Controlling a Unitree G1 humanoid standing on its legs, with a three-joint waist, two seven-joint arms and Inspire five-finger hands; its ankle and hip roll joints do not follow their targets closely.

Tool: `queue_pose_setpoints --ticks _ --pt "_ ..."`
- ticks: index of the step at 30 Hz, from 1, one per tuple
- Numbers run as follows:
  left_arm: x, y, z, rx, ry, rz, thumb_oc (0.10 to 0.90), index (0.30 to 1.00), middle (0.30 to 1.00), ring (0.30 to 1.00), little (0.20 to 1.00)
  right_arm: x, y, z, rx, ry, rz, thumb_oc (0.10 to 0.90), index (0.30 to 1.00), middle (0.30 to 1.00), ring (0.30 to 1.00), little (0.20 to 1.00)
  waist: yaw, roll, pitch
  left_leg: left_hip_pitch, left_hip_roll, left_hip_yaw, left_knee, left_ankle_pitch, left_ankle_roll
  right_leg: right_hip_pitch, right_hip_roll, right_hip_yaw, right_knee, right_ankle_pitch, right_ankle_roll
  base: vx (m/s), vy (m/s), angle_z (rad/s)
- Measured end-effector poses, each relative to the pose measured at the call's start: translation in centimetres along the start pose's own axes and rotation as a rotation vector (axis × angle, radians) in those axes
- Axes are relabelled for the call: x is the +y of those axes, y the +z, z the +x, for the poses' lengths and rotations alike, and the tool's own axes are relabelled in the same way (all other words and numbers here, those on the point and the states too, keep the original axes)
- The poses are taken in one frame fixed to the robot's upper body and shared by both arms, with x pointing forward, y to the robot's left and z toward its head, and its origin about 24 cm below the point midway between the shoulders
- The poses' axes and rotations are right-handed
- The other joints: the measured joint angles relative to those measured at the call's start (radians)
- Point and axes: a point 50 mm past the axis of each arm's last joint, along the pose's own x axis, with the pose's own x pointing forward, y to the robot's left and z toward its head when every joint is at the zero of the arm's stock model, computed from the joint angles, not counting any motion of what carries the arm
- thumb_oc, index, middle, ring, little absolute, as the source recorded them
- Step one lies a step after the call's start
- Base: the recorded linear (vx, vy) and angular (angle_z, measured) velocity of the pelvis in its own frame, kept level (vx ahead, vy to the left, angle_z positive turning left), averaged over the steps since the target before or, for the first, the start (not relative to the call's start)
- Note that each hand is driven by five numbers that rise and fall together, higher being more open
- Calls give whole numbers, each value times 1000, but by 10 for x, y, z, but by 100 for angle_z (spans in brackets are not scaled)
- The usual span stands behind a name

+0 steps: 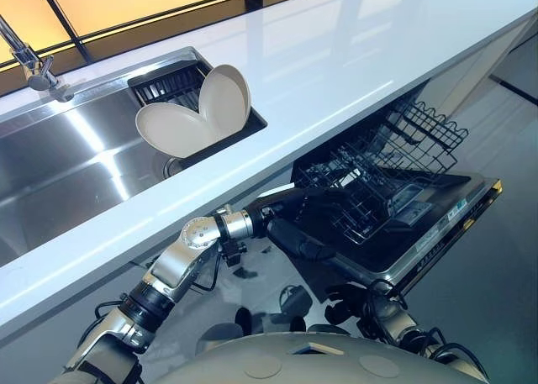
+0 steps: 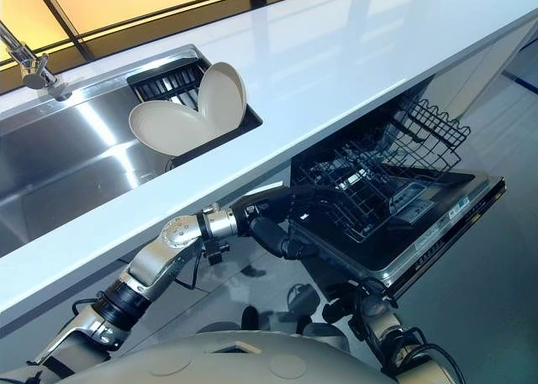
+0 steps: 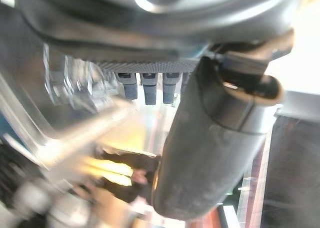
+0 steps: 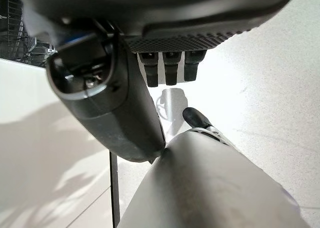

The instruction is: Pick up plates and place into dishwasher.

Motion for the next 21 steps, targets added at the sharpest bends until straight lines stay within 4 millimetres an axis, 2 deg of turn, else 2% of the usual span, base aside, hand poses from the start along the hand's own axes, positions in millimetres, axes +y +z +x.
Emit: queue_pose_setpoints --ticks 7,12,14,17,21 --pt "-29 17 19 -173 -178 -167 800 900 900 900 900 4 8 0 4 8 -29 800 900 900 900 900 -2 -10 7 -1 0 -1 1 0 0 0 0 0 0 0 0 -6 -14 0" --pt "-31 37 24 -289 -214 -190 800 900 900 900 900 5 11 1 10 8 -25 800 900 900 900 900 0 -15 12 -1 0 -2 2 0 0 0 1 -1 0 0 0 0 0 0" --pt "-29 49 23 -346 -167 -172 800 900 900 900 900 5 12 1 10 6 -24 800 900 900 900 900 0 -15 18 0 0 -2 3 0 0 1 1 -1 0 0 0 0 0 0" --pt "-12 68 14 -453 -2 -120 800 900 900 900 900 3 14 1 13 6 -23 800 900 900 900 900 -1 -10 26 4 0 -4 4 0 0 6 0 -3 0 0 0 11 8 0" --pt "21 107 -26 -586 355 104 800 900 900 900 900 2 10 2 12 7 -25 800 900 900 900 900 0 3 32 9 0 -17 1 1 -2 15 1 -12 -1 0 0 52 32 4"
